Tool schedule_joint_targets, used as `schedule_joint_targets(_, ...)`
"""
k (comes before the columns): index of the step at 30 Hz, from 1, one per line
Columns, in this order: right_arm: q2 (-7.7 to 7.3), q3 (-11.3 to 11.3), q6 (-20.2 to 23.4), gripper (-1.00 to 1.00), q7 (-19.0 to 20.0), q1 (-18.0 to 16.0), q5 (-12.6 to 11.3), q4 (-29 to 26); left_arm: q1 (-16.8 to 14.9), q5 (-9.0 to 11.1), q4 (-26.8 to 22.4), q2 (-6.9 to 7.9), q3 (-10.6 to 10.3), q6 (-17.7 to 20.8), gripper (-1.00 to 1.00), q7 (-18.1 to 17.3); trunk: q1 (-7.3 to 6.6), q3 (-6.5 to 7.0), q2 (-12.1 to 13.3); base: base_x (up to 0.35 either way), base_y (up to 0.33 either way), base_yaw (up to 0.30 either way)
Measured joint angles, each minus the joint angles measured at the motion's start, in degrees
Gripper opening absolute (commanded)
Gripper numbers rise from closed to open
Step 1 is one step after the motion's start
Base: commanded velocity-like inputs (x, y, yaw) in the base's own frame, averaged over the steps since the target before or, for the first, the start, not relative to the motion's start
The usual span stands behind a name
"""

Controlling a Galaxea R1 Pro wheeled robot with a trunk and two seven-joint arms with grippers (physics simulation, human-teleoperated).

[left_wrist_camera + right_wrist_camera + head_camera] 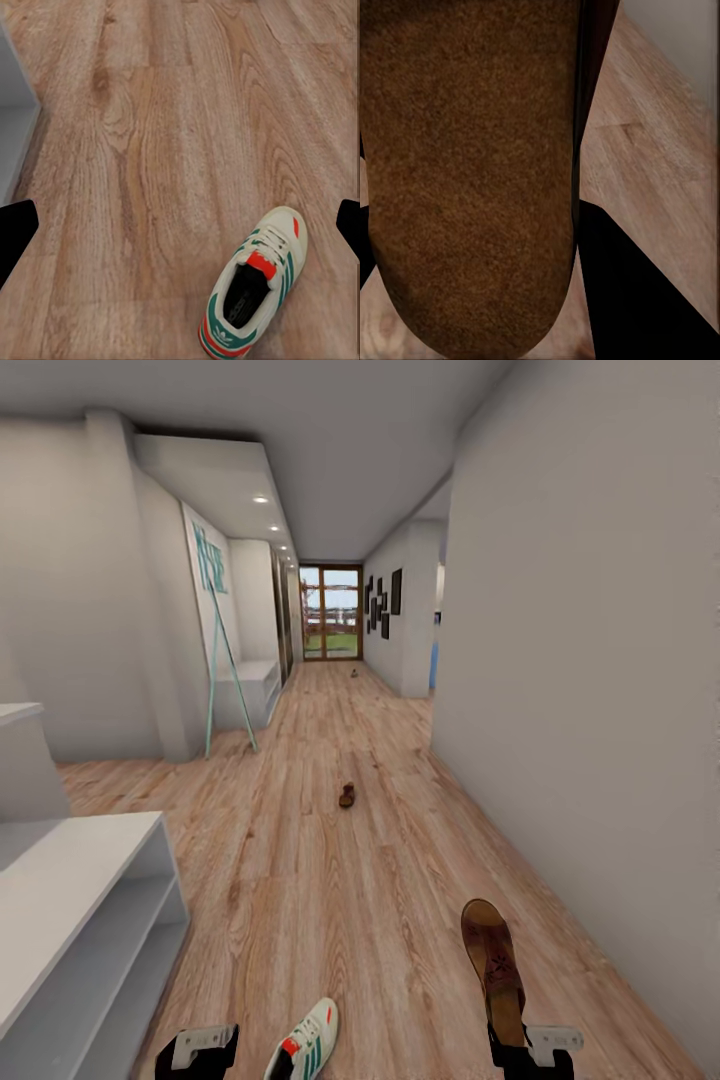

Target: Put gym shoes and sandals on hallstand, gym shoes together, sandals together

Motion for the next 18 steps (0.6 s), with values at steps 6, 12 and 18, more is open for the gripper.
schedule_joint_targets(6,0.00,0.00,0.00,-1.00,0.00,0.00,0.00,0.00,0.00,0.00,0.00,0.01,0.00,-0.02,1.00,0.00,0.00,-0.52,0.00,0.000,0.000,-0.118)
schedule_joint_targets(12,0.00,0.00,0.00,-1.00,0.00,0.00,0.00,0.00,0.00,0.00,0.00,0.01,0.00,0.00,1.00,0.00,0.00,-1.05,0.00,0.000,0.000,-0.111)
schedule_joint_targets(18,0.00,0.00,0.05,-1.00,0.00,0.00,0.00,0.05,0.00,-0.29,0.00,0.07,-0.06,0.10,1.00,-0.04,0.00,-1.58,0.00,0.000,0.000,-0.104)
